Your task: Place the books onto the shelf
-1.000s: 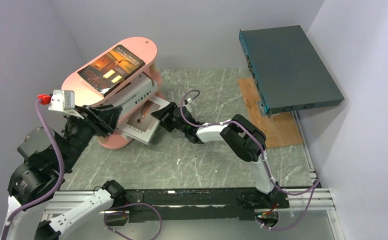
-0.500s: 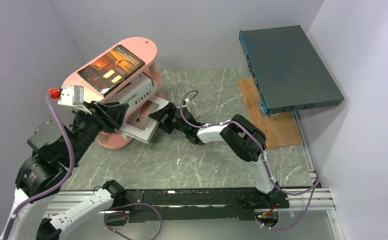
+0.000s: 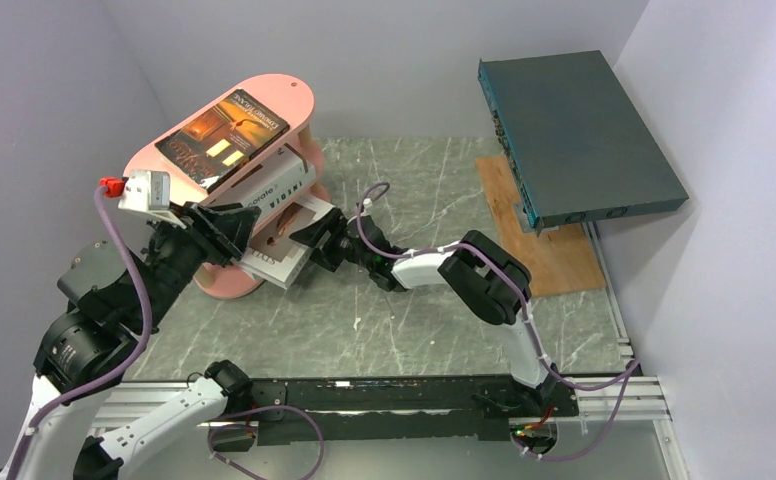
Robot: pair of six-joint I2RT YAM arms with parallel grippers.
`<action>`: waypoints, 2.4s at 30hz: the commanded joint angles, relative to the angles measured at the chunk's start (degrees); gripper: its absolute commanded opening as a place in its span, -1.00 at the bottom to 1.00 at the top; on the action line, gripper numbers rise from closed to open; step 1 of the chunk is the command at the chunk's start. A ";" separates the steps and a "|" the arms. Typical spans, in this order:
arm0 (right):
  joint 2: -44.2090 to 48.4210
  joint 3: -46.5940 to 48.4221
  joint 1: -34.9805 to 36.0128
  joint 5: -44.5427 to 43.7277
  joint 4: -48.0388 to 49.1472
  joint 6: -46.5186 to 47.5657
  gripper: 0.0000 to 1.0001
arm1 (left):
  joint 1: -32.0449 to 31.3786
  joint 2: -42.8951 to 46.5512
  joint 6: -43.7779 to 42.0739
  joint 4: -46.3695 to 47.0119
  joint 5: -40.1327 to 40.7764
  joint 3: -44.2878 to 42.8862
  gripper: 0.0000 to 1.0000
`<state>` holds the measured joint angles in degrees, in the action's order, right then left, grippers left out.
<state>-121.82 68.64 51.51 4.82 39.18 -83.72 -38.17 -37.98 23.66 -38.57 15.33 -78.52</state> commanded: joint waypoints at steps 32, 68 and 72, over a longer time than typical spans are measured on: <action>3.43 -2.91 -1.36 8.42 8.67 4.40 1.00 | 0.01 2.25 0.22 2.27 0.86 1.78 -0.07; -3.95 5.32 0.99 16.88 13.44 7.85 -0.06 | -0.06 2.00 -0.71 2.69 0.77 1.87 -0.07; -5.28 7.97 1.07 16.61 12.85 7.45 -0.07 | -0.01 2.23 -0.81 2.56 0.99 1.88 -0.07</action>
<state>-125.86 72.36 52.18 21.56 49.93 -76.51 -38.17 -36.45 23.42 -37.54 15.59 -76.73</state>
